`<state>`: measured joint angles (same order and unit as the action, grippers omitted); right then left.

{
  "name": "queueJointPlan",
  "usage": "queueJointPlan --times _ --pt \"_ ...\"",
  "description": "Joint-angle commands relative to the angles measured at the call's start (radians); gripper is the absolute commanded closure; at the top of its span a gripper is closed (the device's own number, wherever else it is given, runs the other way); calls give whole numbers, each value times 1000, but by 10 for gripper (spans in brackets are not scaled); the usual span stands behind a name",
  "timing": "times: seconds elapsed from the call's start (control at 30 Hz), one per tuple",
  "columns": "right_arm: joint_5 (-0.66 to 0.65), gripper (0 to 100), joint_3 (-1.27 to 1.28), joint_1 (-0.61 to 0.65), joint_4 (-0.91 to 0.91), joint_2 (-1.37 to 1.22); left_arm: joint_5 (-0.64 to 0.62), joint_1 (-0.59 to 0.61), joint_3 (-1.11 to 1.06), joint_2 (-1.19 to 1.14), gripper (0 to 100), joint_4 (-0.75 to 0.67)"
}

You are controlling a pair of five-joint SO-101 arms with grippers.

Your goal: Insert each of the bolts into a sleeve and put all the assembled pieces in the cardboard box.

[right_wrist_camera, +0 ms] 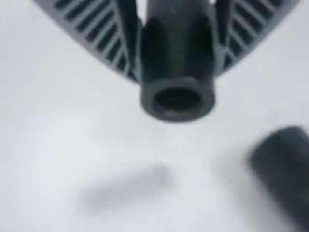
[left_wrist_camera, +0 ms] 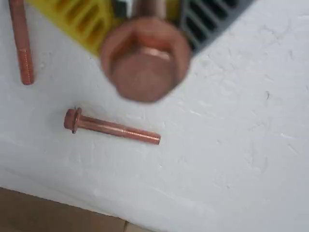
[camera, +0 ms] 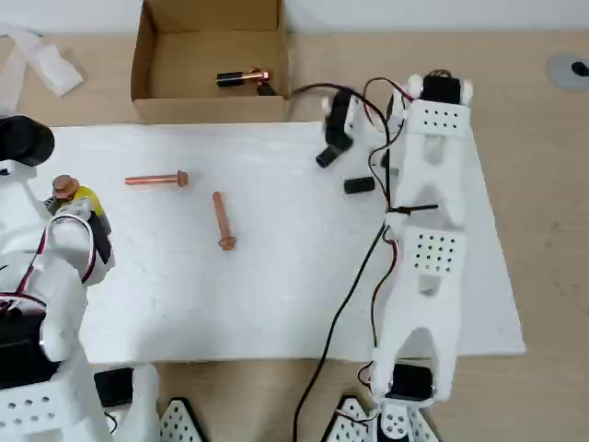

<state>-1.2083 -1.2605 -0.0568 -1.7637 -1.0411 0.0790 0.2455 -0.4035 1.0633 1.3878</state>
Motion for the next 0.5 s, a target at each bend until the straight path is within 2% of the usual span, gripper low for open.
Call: queueJointPlan --times 0.0,0.23,0.47 --pt "193 989 -120 10 -25 61 -8 -12 6 12 994 2" --pt "437 989 -41 24 -25 266 -8 -14 6 12 994 2" --pt "687 989 389 107 -25 616 -8 -14 6 12 994 2"
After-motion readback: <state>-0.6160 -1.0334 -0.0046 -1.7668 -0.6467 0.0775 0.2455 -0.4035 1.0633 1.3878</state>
